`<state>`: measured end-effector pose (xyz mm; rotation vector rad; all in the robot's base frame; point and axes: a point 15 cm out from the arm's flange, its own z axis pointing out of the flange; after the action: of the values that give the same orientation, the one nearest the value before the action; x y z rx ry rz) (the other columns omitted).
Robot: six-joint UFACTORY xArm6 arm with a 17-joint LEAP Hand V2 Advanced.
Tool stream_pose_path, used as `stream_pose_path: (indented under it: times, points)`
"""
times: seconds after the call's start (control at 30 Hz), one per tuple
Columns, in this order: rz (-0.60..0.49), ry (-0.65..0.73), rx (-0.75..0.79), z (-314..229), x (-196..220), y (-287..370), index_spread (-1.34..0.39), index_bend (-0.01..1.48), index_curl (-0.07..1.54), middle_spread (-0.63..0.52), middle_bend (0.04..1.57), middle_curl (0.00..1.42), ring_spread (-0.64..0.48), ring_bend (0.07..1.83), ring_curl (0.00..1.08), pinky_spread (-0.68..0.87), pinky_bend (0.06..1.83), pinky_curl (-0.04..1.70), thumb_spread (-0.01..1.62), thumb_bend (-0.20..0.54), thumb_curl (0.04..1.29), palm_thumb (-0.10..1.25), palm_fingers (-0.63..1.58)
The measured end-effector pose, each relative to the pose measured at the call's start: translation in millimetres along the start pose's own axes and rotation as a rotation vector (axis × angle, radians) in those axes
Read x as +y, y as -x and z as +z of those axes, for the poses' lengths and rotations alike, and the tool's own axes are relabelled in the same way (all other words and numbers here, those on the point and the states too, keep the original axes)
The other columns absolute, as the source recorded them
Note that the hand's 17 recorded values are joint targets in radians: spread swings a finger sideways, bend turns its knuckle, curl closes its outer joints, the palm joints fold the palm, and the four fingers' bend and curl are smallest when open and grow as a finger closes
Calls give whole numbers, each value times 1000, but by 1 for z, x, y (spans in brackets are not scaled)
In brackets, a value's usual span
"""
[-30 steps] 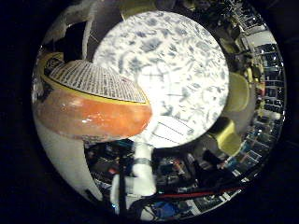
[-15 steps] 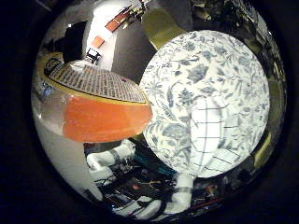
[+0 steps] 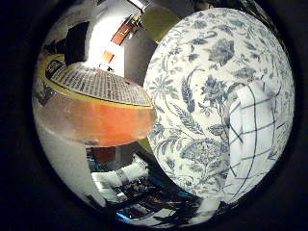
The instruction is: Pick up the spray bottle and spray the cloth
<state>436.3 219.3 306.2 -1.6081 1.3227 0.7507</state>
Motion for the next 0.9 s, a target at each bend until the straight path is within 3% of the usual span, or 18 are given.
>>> stream_pose_path:
  times: [0.63, 0.9]
  points:
    - [26, 65, 37, 35, 19, -69, -185, 1200, 714, -72, 1410, 614, -212, 1342, 769, -213, 1060, 1269, 945, -17, 695, 1074, 1150]
    - [27, 101, 22, 44, 30, -85, -189, 1140, 706, -72, 1366, 602, -204, 1316, 740, -237, 1034, 1184, 904, -29, 687, 1007, 1152]
